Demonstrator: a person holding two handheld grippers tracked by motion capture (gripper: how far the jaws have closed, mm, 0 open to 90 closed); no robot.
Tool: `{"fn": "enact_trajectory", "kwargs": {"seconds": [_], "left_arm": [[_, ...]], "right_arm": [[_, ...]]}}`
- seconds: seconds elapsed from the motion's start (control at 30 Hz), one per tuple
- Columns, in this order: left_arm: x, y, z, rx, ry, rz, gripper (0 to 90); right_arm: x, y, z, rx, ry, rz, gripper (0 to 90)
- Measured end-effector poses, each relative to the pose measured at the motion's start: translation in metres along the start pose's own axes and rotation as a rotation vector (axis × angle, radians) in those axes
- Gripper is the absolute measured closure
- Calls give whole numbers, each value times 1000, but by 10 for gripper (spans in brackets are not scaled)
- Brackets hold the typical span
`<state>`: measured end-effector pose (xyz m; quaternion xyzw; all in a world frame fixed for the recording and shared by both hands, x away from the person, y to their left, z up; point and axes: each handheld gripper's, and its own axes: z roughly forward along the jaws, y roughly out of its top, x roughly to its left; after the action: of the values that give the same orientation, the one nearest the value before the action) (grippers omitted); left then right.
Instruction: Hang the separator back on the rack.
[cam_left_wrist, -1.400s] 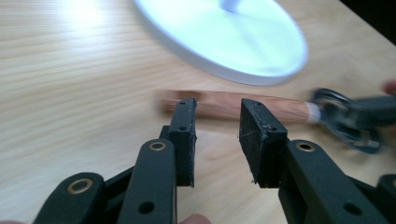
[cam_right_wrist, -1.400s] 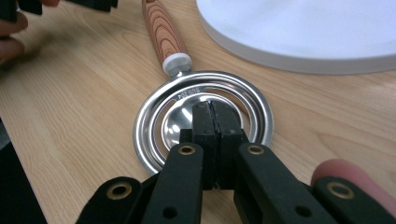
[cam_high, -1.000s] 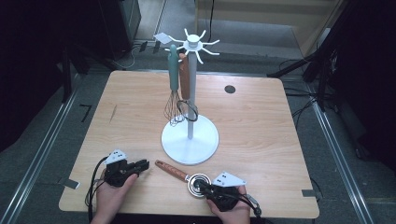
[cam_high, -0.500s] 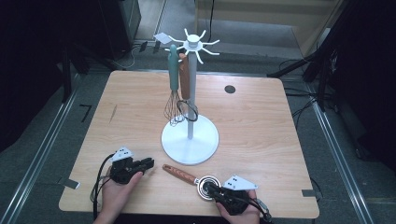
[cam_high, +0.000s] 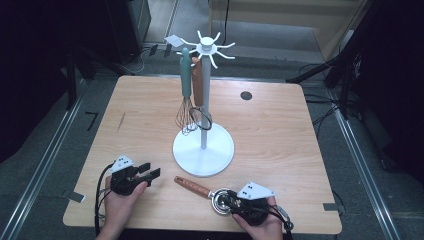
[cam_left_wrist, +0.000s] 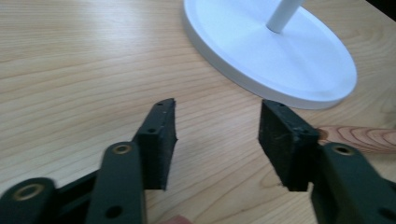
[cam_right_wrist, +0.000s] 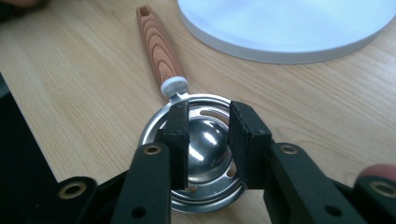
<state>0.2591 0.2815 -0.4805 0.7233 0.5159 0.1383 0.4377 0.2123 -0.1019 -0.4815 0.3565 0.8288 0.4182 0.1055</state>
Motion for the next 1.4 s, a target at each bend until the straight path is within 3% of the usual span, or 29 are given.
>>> {"fn": "enact_trajectory", "kwargs": {"seconds": [0.13, 0.23, 0.5, 0.63, 0.8, 1.13, 1.4], "left_arm": [[6, -2, -7, -8, 33, -13, 312], [9, -5, -15, -10, 84, -5, 193], [22, -16, -38, -37, 113, -7, 10], [28, -21, -47, -52, 118, -23, 0], [35, -26, -55, -56, 141, -10, 0], [44, -31, -63, -56, 161, -31, 0], [45, -32, -63, -56, 165, -21, 0]], "right_arm": [[0, 12, -2, 42, 7, -43, 708], [-2, 20, 0, 69, 30, -85, 691], [-5, 41, 12, 157, 97, -115, 602], [-4, 53, 19, 197, 118, -159, 584], [-2, 63, 30, 267, 141, -158, 581], [7, 76, 57, 399, 162, -217, 619], [14, 83, 69, 479, 137, -218, 640]]}}
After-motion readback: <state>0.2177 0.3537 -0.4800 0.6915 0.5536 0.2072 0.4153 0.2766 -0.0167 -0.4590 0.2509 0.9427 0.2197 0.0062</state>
